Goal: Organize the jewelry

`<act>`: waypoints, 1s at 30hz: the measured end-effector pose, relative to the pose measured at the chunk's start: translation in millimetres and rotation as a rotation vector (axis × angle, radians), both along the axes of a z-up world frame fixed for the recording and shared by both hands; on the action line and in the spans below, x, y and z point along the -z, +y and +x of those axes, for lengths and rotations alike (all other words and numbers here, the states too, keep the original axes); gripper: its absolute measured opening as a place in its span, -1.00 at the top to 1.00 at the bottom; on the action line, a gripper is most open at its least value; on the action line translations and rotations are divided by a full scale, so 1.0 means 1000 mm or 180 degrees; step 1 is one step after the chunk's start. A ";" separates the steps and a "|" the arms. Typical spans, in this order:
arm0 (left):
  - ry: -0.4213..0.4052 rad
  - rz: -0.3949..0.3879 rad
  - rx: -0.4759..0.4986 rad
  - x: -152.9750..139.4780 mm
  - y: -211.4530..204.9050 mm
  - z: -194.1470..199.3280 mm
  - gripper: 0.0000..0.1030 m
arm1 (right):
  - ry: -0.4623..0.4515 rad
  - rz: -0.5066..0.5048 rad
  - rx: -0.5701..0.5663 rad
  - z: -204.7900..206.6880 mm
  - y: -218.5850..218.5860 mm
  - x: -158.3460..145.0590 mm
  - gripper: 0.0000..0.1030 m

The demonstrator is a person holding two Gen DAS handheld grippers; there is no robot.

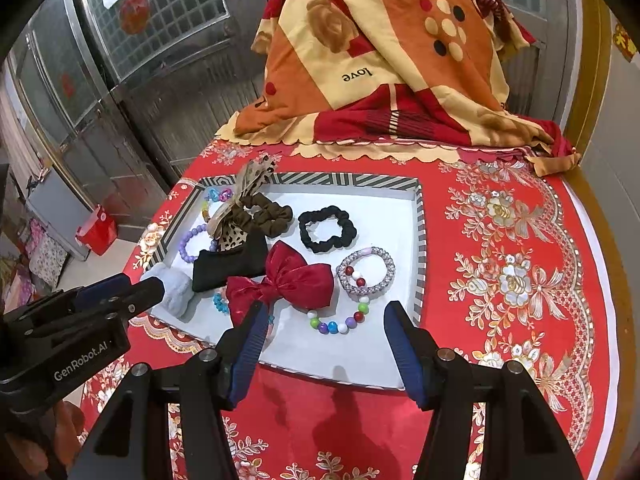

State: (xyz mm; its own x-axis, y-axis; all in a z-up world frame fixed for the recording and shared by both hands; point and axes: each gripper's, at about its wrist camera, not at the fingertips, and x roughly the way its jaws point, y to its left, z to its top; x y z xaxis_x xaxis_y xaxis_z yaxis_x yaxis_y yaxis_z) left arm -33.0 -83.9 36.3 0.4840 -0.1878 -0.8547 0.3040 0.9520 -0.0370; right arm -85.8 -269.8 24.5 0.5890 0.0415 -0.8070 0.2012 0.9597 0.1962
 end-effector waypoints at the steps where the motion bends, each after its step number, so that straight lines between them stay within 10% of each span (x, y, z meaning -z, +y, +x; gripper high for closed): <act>1: 0.0000 0.0000 -0.0005 0.000 0.001 0.000 0.21 | 0.0000 0.0000 -0.0002 0.000 0.000 0.000 -0.12; 30: -0.0002 -0.0006 -0.0050 -0.001 0.004 0.000 0.21 | 0.0051 -0.0014 -0.0094 0.003 0.008 0.001 -0.13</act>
